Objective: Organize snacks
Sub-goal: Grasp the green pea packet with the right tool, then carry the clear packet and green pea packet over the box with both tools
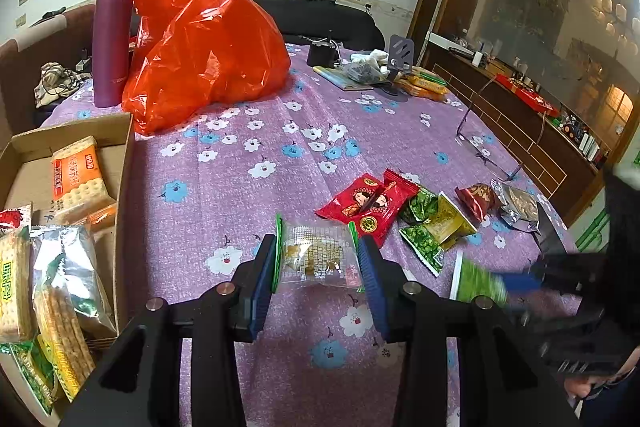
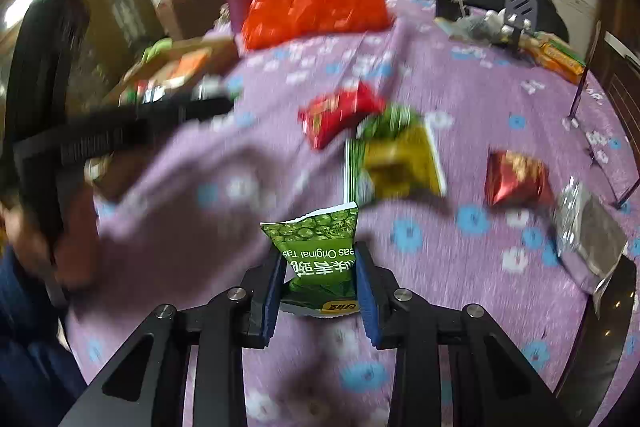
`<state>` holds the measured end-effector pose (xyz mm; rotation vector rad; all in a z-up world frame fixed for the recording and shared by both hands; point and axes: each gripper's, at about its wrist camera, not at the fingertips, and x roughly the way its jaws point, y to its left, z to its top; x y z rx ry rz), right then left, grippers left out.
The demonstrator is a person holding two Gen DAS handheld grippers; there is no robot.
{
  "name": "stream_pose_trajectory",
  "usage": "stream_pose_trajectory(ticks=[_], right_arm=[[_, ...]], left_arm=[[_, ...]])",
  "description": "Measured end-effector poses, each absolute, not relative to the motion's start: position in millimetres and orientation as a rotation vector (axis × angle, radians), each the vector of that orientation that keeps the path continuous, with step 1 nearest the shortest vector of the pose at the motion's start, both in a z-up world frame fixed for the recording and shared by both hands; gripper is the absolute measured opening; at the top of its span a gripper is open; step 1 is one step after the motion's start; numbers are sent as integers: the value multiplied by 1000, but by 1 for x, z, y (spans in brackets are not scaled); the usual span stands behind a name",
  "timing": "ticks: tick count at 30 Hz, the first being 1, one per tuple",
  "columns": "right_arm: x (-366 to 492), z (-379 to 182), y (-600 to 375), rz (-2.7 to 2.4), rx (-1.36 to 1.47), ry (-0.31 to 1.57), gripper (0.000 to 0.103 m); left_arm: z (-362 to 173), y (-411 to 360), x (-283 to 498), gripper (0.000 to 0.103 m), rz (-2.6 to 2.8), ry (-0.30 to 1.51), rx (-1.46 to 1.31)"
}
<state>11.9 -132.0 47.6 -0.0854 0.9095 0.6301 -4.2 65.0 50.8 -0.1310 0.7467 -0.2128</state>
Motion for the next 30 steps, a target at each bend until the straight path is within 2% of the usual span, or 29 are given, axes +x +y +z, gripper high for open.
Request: stream_pose_trajectory(ticks=[7,11,15,30], right_arm=[[65,91,-104,558,128,789,36],[81,75,-87,547,170,743,36],[85,52,-91,557,172,777,36],[76,57,-100,578,229,728,36]], left_arm=[[51,63,-5,40,-190,734,-105],[50,63,-4,40,-179,734,-96],[50,61,-2,40,-189,735,-92],[60,48,-19,40,-103,613,37]])
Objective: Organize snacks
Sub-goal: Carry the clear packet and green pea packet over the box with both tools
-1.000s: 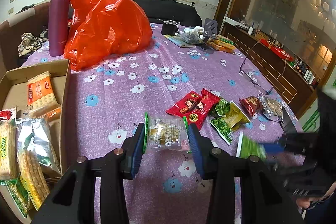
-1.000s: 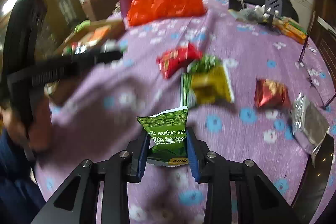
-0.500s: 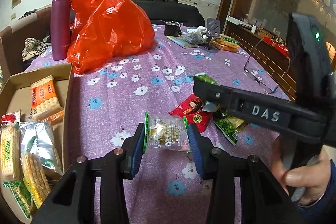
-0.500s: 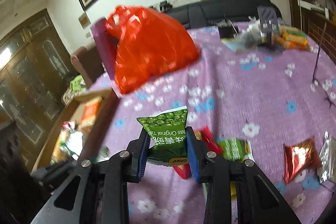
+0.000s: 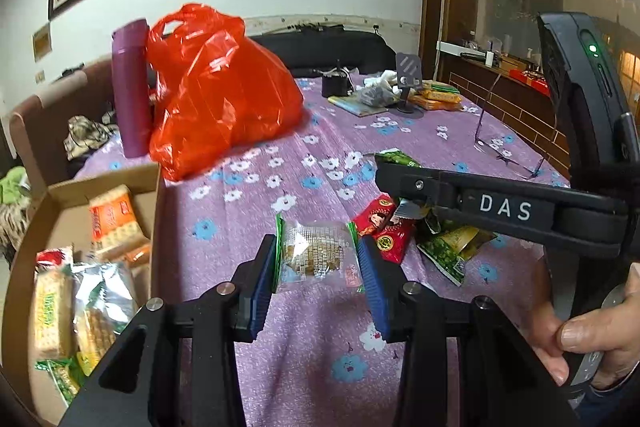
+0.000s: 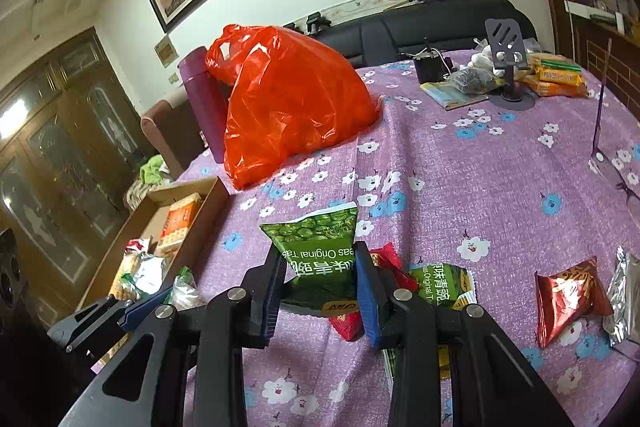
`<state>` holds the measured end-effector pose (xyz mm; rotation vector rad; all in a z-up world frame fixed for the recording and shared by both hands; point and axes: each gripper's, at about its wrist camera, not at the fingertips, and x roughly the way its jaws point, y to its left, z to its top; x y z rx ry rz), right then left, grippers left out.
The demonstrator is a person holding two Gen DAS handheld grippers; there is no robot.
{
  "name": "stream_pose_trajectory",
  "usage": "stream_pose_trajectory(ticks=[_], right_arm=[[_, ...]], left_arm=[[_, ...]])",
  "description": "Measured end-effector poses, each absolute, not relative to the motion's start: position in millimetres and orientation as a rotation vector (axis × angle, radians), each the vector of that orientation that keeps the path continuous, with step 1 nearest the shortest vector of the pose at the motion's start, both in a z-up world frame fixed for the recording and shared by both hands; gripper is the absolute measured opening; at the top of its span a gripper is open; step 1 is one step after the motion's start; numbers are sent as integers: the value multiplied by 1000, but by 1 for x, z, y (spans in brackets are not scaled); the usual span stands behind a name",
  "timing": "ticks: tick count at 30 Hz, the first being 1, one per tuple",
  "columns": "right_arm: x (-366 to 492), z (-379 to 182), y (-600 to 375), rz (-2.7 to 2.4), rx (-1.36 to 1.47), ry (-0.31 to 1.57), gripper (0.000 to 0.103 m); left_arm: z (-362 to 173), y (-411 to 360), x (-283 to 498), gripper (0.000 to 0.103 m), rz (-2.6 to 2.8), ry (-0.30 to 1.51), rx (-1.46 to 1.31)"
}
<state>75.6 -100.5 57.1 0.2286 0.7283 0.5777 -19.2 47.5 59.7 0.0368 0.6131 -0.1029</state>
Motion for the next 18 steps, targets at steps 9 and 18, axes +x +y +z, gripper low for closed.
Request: stream_pose_trajectory(ticks=[9,18], right_arm=[[75,55,-104,562,239,729,36],[74,54,-104,561,235,731,36]], left_arm=[[62,41,-25,40,-63,567,95],[62,40,-27,40,-58,564,102]])
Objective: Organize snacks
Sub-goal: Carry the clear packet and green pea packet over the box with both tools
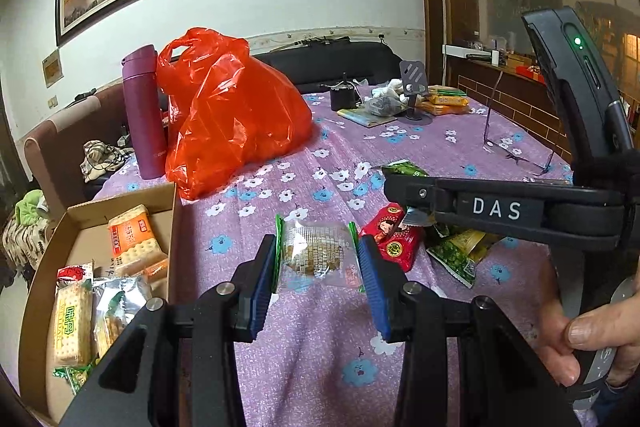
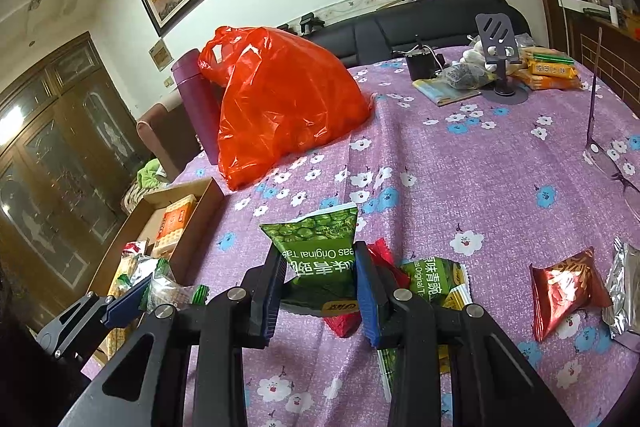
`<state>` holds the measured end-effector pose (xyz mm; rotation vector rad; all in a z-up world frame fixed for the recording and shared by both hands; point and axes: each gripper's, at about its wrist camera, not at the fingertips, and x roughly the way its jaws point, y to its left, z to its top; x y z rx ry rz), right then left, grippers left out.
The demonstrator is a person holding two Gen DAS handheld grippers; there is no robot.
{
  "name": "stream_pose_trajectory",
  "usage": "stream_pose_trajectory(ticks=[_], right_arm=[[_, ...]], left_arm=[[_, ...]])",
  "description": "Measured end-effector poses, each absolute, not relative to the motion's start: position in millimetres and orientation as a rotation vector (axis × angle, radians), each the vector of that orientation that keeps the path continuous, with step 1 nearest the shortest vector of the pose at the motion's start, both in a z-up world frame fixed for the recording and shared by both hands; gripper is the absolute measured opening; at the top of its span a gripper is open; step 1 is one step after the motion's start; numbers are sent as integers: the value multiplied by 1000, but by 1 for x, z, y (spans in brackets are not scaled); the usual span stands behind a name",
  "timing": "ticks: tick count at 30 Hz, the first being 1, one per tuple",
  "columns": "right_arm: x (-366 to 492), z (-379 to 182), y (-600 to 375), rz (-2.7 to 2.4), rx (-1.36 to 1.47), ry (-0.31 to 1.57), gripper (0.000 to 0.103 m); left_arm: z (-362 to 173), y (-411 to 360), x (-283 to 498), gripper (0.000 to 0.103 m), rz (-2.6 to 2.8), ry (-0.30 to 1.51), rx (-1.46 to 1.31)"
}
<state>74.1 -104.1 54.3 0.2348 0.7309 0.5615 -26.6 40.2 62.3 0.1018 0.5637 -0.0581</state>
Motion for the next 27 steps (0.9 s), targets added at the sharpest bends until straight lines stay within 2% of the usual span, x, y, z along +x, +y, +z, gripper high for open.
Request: stream_pose_trajectory(ticks=[27], right_arm=[[75,52,-102,555,220,734,36]], left_arm=[[71,45,-30,40,-64,543,75]])
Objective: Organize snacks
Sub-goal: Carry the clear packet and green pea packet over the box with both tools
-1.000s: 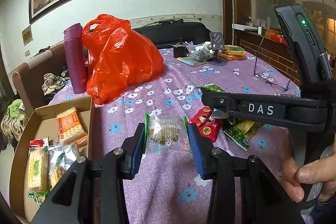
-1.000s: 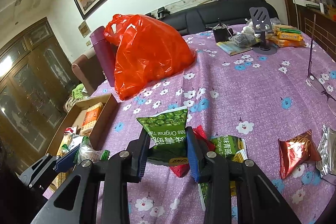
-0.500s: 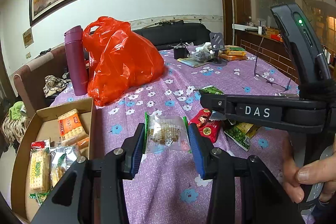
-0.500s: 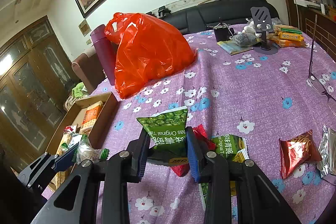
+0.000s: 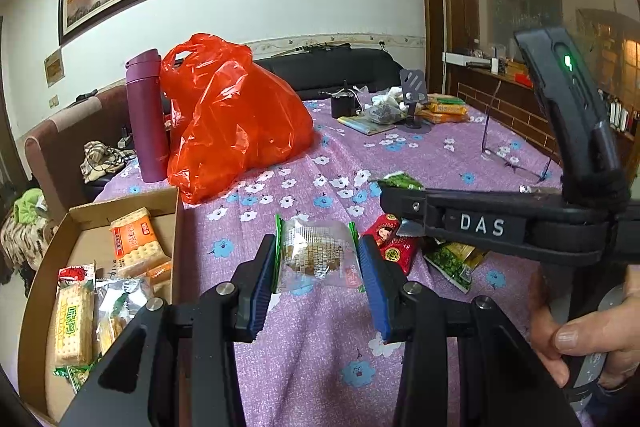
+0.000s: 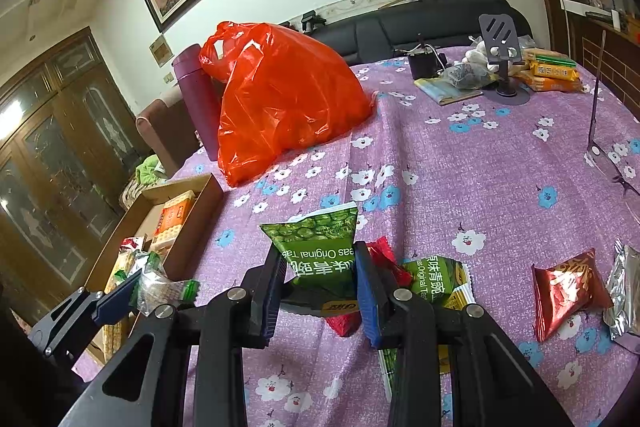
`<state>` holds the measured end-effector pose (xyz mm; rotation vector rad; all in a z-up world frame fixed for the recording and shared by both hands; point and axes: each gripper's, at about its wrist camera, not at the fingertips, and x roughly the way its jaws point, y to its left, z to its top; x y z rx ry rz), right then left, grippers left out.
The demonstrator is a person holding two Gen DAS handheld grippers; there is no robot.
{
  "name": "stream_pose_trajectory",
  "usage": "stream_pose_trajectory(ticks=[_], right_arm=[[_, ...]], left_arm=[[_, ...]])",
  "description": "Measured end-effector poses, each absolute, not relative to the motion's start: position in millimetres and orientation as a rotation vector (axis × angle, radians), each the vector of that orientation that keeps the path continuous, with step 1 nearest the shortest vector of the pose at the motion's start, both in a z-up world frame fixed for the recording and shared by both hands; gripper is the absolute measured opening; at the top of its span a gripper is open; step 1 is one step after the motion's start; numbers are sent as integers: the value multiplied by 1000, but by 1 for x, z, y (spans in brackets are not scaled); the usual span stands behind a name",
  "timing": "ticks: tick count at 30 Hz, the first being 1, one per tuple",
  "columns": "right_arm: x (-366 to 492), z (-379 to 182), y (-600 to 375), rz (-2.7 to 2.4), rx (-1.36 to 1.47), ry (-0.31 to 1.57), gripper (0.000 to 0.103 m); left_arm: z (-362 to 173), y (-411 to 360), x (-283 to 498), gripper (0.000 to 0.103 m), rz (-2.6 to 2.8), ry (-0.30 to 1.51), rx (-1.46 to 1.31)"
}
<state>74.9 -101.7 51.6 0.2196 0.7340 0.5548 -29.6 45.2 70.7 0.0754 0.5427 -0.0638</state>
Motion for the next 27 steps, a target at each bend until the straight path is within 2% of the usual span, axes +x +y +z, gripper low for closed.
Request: stream_pose_trajectory(ticks=[6,14,19,27], right_arm=[[75,52,-98,553,208,729,36],[65,68,-68,670,226,758,36],[63,81,-17,811,228,822,37],[75,80,89,899,124,941,37]], left_arm=[[86,77,-35,40,-60,534,-49],[103,158,-49,40,75,554,-139],[98,225,-41,40,182,649,-222],[82,288,1,40,246,824,-304]])
